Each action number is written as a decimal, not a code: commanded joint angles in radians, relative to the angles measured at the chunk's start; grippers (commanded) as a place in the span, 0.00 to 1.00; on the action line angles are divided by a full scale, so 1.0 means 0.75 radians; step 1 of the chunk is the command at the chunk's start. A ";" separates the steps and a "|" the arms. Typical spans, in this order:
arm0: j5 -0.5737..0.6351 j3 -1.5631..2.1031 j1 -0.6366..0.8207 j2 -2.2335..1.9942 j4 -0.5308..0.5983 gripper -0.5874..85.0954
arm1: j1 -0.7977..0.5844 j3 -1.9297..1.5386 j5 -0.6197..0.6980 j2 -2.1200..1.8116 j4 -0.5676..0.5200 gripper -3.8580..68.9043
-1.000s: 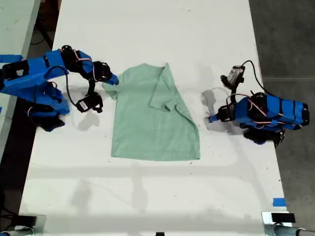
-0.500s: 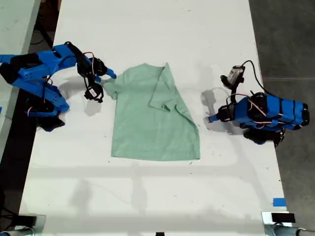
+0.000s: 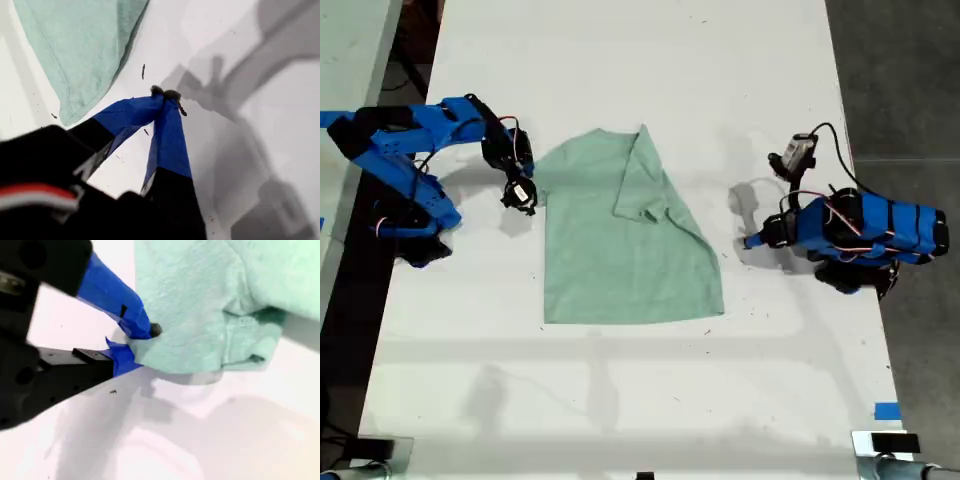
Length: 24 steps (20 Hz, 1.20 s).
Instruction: Fold t shirt
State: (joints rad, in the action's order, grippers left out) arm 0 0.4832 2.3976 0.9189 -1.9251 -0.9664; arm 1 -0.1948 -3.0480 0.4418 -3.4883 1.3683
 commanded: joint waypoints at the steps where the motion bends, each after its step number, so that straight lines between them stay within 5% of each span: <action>1: -0.035 -0.117 -0.045 -0.166 -0.139 0.00 | 0.004 -0.055 0.002 -0.018 0.008 0.03; 6: -0.045 -0.648 -0.217 -0.207 -0.444 0.00 | 0.002 -0.055 0.004 -0.018 0.008 0.03; 14: -0.186 -1.352 -0.593 0.352 -0.460 0.01 | 0.002 -0.055 0.004 -0.018 0.008 0.03; 19: -0.264 -1.546 -0.667 0.783 -0.489 0.18 | 0.002 -0.055 0.008 -0.018 0.008 0.03; 24: -0.237 -1.722 -0.612 0.552 -0.747 0.15 | 0.002 -0.055 0.010 -0.018 0.008 0.03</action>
State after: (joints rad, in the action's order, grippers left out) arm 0 0.2976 1.1720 0.4310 -1.3484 -1.4742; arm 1 -0.1948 -3.0480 0.4418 -3.4883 1.3683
